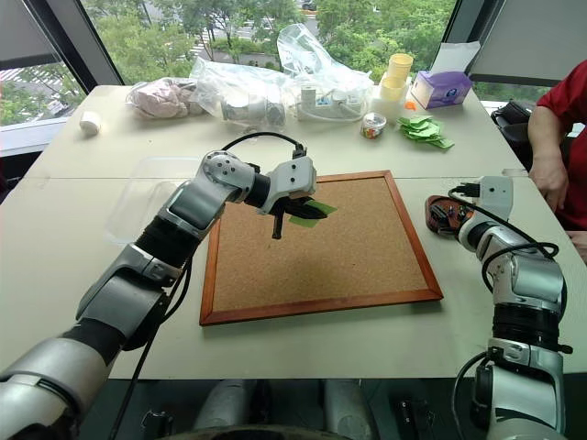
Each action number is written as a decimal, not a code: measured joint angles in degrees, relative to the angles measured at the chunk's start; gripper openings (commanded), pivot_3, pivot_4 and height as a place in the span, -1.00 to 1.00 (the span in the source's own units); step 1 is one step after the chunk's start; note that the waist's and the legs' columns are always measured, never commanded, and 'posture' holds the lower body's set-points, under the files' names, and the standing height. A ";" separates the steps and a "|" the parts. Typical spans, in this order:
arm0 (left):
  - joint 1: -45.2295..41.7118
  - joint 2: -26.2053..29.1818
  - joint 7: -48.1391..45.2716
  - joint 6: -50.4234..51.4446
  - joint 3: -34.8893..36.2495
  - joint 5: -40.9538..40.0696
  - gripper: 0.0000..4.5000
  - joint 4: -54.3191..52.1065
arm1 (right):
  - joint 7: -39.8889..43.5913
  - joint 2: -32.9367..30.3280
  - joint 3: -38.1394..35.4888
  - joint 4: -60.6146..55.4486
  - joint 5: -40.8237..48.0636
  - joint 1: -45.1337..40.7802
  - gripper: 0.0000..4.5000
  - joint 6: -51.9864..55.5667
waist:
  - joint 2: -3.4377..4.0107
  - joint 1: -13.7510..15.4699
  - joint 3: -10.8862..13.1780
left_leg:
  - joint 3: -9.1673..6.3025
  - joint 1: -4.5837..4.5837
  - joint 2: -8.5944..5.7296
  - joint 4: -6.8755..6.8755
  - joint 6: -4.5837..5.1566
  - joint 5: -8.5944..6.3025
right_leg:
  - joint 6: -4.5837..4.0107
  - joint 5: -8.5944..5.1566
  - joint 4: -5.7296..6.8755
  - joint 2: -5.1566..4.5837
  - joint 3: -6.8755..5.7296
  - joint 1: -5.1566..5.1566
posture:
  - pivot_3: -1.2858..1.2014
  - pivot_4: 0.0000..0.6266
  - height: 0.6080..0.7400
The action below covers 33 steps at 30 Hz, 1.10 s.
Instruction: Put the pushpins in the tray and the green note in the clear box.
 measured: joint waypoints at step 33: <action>5.03 3.24 5.25 14.95 8.72 -6.48 -1.00 -11.47 | 9.66 -4.28 8.80 -14.97 -3.22 10.06 0.98 -16.85 | 0.10 -0.01 0.02 | -0.03 0.01 0.02 0.03 0.01 0.00 | 0.05 -0.03 0.06 -0.01 0.02 0.00 | 0.03 -0.52 0.97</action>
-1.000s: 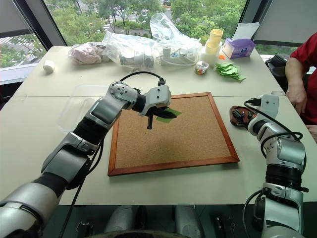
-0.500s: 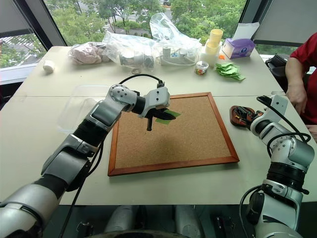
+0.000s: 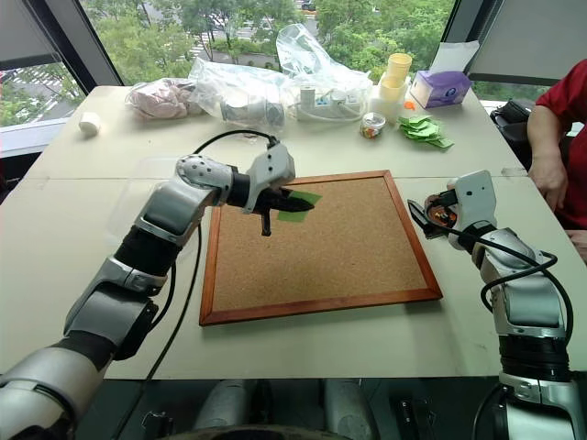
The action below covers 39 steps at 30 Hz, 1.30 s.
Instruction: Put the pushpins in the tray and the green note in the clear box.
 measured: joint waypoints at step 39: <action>11.66 18.46 36.83 41.33 28.24 -7.90 0.99 -20.40 | 18.63 -2.88 8.05 -20.05 27.98 -8.48 1.00 23.58 | -0.68 0.50 0.33 | -0.08 -0.03 -0.01 0.04 -0.02 0.00 | -0.03 0.01 0.04 -0.20 -0.20 0.03 | 0.03 -0.52 0.97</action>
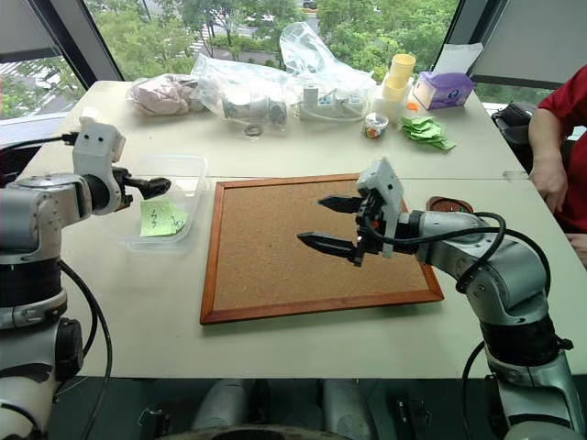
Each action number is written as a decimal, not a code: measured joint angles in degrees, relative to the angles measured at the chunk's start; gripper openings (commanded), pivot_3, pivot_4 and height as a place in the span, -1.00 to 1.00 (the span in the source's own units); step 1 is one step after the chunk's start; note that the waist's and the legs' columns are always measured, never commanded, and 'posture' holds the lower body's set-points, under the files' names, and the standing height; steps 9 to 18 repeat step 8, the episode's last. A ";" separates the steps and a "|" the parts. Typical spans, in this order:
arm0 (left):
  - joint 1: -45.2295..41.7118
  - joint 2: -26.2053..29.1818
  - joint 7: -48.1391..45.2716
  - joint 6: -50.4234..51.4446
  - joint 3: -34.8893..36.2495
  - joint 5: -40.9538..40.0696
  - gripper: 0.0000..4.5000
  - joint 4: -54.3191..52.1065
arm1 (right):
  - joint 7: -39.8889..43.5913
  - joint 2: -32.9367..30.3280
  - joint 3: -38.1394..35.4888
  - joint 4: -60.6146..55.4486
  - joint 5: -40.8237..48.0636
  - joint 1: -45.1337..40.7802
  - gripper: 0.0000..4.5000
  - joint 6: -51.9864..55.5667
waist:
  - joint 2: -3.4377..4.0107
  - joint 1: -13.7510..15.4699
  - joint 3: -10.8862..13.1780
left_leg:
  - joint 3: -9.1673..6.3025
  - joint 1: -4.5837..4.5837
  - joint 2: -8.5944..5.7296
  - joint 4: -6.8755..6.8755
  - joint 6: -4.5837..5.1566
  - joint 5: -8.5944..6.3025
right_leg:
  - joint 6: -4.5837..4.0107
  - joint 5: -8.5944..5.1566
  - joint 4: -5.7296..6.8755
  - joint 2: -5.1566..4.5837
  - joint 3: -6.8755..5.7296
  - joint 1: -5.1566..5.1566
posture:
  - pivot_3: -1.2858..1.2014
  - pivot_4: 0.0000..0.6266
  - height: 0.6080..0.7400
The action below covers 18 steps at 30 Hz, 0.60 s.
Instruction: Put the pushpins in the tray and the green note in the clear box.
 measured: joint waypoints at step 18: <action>2.90 -3.52 -12.73 0.61 1.87 -19.74 0.99 -17.56 | -5.49 -3.41 -13.44 -2.77 4.18 12.05 1.00 5.27 | 0.02 -0.59 -0.03 | 0.05 0.08 0.02 -0.08 0.01 -0.01 | 0.01 0.00 -0.04 -0.01 0.08 0.04 | 0.03 -0.52 0.97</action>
